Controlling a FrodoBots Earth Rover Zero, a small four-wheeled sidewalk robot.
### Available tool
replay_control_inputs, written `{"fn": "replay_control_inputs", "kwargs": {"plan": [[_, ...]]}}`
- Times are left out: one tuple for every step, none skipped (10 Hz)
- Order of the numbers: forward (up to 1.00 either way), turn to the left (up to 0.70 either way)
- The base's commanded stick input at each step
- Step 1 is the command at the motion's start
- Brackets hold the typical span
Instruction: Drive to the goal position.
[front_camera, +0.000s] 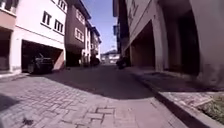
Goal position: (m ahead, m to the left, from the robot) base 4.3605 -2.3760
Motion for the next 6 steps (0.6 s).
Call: {"fn": "replay_control_inputs", "kwargs": {"plan": [[0.7,0.0],[0.7,0.0],[0.7,0.0],[0.7,0.0],[0.7,0.0],[0.7,0.0]]}}
